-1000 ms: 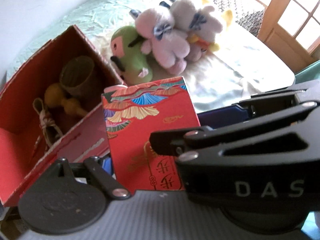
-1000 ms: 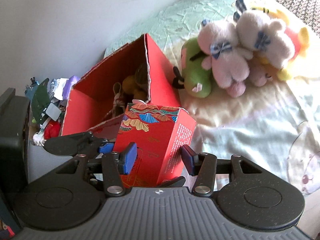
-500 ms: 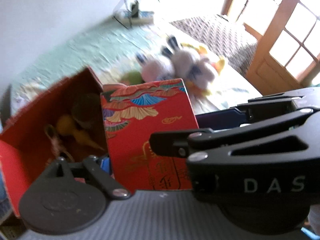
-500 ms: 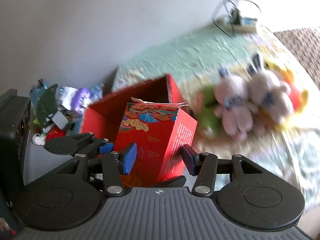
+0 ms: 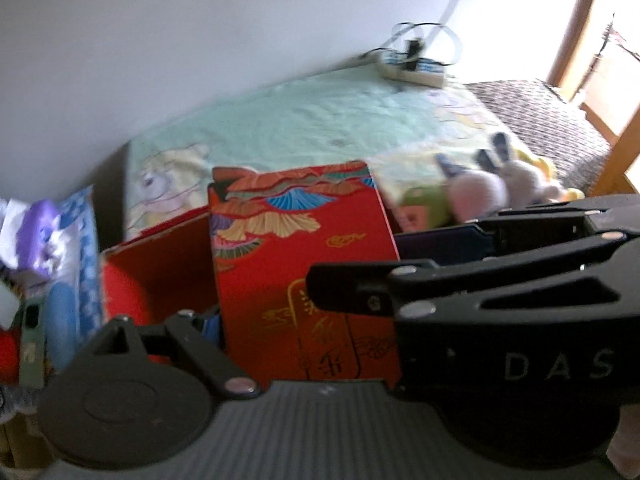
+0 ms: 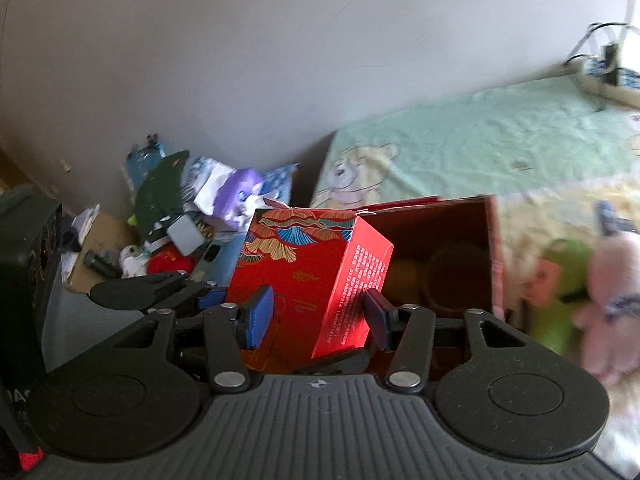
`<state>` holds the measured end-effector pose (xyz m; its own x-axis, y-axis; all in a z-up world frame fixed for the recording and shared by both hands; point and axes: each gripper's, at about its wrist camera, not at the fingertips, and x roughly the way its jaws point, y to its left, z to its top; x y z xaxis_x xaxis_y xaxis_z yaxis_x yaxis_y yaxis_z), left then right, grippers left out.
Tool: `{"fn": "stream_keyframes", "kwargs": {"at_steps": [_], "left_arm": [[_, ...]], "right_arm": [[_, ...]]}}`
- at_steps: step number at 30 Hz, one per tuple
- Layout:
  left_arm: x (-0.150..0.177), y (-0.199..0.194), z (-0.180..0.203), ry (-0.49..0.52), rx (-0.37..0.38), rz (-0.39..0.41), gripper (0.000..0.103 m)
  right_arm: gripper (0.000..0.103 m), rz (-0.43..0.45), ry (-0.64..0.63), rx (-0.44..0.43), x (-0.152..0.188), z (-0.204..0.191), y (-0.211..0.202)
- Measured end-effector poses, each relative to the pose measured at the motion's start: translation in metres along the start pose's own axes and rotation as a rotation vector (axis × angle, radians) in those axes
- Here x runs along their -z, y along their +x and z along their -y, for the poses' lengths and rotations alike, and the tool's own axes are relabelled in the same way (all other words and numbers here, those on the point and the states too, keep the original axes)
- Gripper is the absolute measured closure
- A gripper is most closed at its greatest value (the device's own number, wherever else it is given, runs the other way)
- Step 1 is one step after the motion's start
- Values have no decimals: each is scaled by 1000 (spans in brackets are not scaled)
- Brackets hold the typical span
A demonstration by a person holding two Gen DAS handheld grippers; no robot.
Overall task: Organize objects
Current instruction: 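Carry the gift box over the red box and lower it inside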
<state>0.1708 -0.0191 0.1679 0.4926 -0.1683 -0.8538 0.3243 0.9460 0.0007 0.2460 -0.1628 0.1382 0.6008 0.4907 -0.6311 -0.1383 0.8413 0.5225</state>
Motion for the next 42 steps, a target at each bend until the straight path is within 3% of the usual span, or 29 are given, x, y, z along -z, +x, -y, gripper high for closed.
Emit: {"fn": "stream_keyframes", "kwargs": {"at_steps": [5, 11, 18, 25, 33, 42], "left_arm": [[1, 20, -35, -64, -52, -29, 18], [8, 44, -65, -116, -103, -76, 17], [17, 73, -89, -149, -175, -134, 17], [24, 93, -101, -160, -215, -192, 17], [24, 104, -102, -148, -249, -211, 19], [23, 93, -105, -149, -269, -176, 18]], "right_arm": [[51, -40, -16, -68, -5, -1, 36], [55, -120, 77, -155, -8, 12, 78], [56, -212, 115, -199, -11, 14, 117], [56, -296, 157, -213, -8, 22, 146], [58, -373, 165, -166, 0, 31, 165], [59, -293, 215, -141, 0, 43, 155]]}}
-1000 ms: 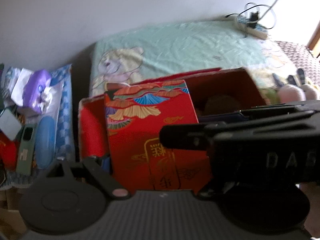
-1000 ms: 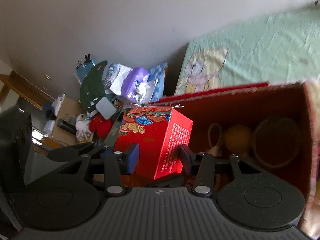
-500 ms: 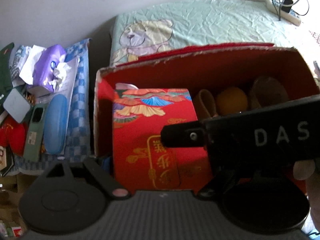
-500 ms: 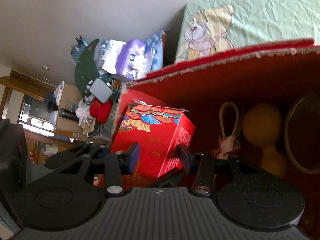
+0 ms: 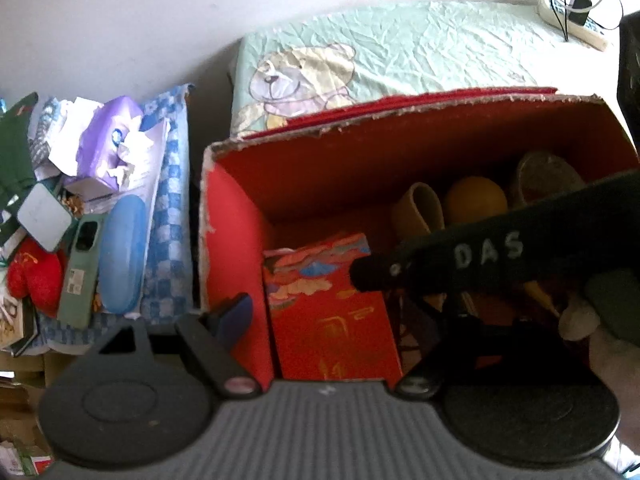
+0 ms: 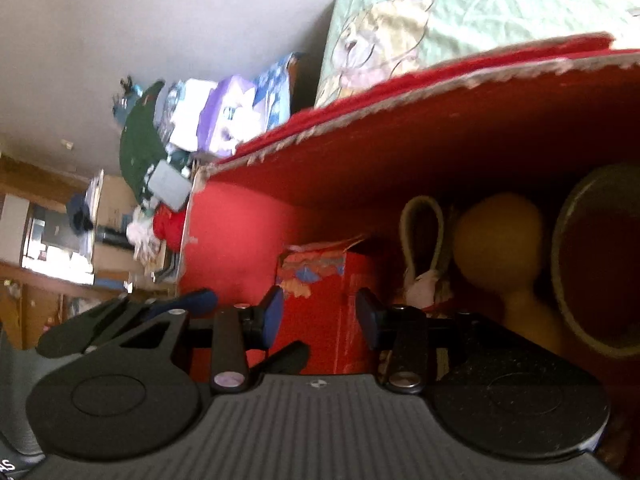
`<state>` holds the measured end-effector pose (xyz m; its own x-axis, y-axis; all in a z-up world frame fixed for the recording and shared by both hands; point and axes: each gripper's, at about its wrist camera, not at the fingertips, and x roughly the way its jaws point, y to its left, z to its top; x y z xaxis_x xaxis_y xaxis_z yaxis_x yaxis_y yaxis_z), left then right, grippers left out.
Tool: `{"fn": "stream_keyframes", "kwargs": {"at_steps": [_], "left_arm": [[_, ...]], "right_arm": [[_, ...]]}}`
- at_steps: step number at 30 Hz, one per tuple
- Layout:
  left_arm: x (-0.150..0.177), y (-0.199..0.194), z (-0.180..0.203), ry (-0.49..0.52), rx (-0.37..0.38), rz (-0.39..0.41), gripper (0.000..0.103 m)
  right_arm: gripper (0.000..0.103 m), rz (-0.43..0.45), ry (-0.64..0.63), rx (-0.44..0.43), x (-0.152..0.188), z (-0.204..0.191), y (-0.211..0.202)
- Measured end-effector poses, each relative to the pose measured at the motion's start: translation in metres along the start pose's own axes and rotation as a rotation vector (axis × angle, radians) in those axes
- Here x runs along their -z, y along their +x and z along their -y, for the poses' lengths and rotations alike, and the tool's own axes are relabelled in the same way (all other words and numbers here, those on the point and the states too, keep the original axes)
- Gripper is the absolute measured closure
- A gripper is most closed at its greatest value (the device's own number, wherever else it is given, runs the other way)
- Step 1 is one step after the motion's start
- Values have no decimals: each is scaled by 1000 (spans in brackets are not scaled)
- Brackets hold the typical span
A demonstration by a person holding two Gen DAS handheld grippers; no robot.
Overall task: Organize objects
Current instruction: 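Carry the gift box over the red box and lower it inside, then open the right tool to release the gift box in the box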
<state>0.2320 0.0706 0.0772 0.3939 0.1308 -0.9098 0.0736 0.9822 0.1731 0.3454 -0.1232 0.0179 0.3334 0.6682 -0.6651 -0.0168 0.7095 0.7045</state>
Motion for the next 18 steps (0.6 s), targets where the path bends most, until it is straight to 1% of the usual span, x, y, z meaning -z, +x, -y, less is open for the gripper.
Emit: {"fn": "stream_keyframes", "kwargs": {"at_steps": [1, 3, 6, 9, 13, 18], "left_arm": [[1, -2, 0, -4, -14, 10, 19], [1, -5, -4, -19, -1, 18, 18], [0, -9, -7, -38, 9, 38, 19], [1, -10, -7, -42, 1, 54, 18], [4, -12, -4, -48, -5, 66, 18], [6, -13, -1, -45, -24, 79, 15]], "right_arm": [[59, 10, 5, 2, 0, 1, -1], [60, 33, 7, 14, 1, 1, -4], [60, 50, -25, 45, 1, -3, -4], [60, 72, -56, 83, 3, -8, -8], [60, 92, -42, 120, 5, -3, -12], [60, 131, -70, 184, 11, -1, -23]]}}
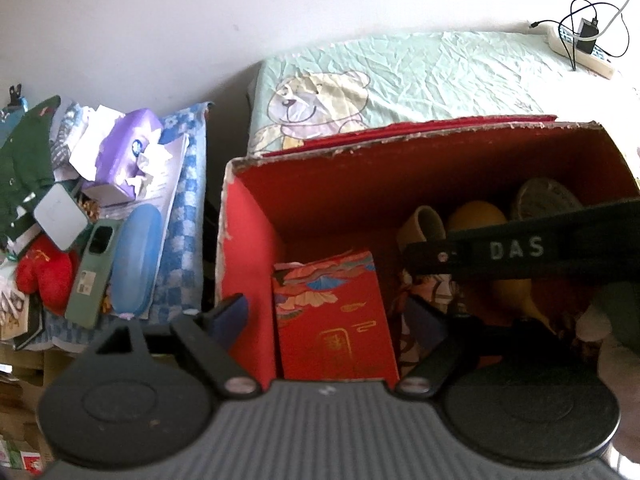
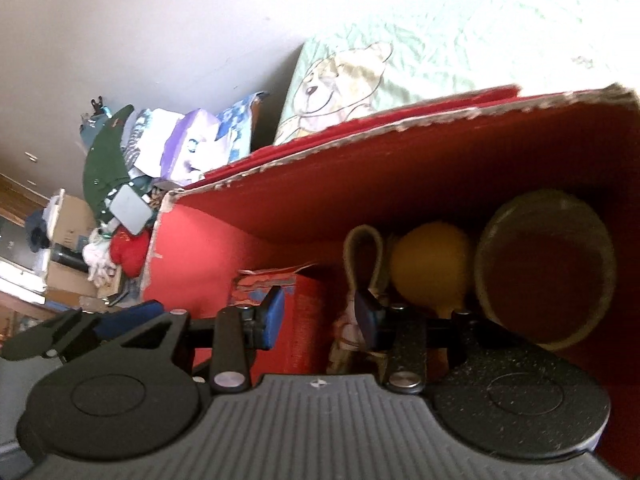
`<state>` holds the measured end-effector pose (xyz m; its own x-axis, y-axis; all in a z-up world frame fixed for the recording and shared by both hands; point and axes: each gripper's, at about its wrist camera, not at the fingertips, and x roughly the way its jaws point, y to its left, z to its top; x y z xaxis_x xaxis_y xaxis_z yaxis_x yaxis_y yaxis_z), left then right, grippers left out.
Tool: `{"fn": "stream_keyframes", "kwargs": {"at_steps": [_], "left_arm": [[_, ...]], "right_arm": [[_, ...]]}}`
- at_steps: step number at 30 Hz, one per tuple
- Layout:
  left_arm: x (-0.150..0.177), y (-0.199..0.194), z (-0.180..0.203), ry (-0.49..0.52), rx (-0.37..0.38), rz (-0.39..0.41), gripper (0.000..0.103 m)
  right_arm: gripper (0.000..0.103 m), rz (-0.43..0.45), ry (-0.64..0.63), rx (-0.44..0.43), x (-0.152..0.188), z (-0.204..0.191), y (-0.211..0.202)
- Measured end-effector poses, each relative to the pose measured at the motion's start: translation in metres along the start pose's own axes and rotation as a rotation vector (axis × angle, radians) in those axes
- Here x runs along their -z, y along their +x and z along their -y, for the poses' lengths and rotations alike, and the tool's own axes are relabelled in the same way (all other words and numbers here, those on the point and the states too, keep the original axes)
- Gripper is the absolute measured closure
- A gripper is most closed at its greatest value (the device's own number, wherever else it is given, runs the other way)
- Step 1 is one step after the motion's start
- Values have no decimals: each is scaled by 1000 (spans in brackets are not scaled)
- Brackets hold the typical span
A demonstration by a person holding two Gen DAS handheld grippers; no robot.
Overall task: Organize objects
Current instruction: 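Open the right tool to release the gift box in the box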
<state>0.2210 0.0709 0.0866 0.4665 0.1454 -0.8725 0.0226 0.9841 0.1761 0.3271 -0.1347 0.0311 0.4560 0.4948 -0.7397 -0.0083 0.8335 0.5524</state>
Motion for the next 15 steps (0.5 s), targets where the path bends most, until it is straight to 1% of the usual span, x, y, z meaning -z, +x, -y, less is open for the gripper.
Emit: {"fn": "stream_keyframes", "kwargs": {"at_steps": [10, 15], "left_arm": [[1, 8, 12, 23, -17, 2, 15], [1, 12, 18, 39, -13, 4, 15]], "right_arm": [[59, 82, -49, 147, 10, 10, -21], [61, 102, -15, 177, 11, 18, -25]]}}
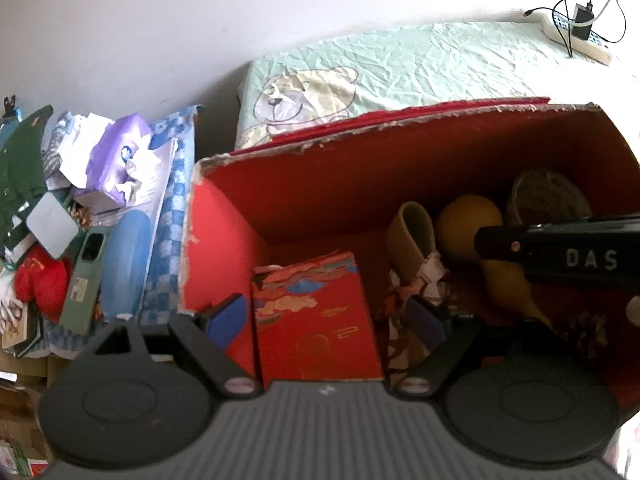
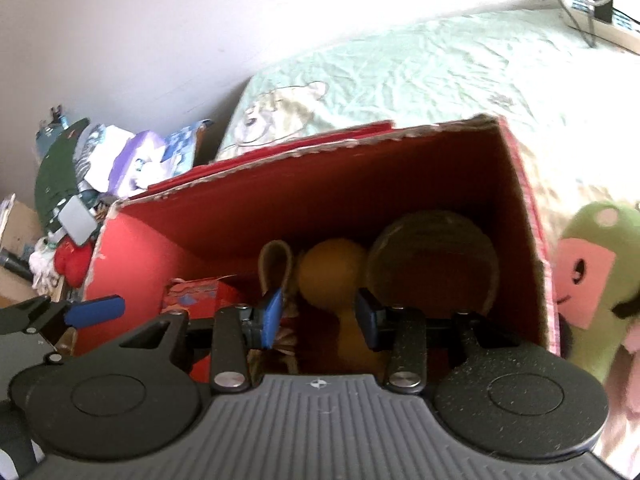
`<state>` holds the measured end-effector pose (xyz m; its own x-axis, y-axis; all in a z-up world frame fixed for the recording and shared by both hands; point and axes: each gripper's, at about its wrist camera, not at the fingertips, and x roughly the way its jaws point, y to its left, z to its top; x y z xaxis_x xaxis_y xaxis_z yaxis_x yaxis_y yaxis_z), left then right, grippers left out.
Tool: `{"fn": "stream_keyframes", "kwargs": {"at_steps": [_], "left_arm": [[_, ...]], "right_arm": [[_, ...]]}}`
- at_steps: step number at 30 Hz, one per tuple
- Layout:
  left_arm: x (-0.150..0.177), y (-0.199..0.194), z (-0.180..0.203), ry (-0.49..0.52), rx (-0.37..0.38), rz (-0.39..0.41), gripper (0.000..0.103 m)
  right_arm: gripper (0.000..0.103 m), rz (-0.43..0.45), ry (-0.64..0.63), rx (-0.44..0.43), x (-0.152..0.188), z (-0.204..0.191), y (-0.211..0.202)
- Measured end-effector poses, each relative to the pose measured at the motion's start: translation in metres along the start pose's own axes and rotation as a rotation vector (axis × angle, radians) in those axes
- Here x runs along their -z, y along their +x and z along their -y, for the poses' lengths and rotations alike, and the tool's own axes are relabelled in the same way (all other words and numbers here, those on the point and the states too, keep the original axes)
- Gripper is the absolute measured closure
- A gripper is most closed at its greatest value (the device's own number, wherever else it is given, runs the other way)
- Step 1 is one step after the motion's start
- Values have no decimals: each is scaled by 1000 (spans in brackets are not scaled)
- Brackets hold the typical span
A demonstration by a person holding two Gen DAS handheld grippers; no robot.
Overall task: Organize objects
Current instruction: 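Open the right tool to release the gift box in the box, then withdraw the open right tool up out of the red box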
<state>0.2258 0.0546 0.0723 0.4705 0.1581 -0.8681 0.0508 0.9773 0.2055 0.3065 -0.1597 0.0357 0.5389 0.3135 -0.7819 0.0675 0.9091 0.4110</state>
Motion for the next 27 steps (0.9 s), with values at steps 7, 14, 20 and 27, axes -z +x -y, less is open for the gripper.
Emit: {"fn": "stream_keyframes", "kwargs": {"at_steps": [7, 14, 20, 27], "left_arm": [[-3, 4, 6, 17, 19, 6, 15], [-5, 9, 8, 17, 57, -1, 7], [-6, 12, 13, 25, 76, -6, 7], [-4, 13, 12, 17, 96, 2, 7]], "right_arm": [[60, 30, -2, 46, 2, -4, -1], [60, 46, -5, 66, 4, -4, -2], [60, 62, -12, 84, 5, -6, -4], [60, 81, -32, 116, 7, -9, -8]]}}
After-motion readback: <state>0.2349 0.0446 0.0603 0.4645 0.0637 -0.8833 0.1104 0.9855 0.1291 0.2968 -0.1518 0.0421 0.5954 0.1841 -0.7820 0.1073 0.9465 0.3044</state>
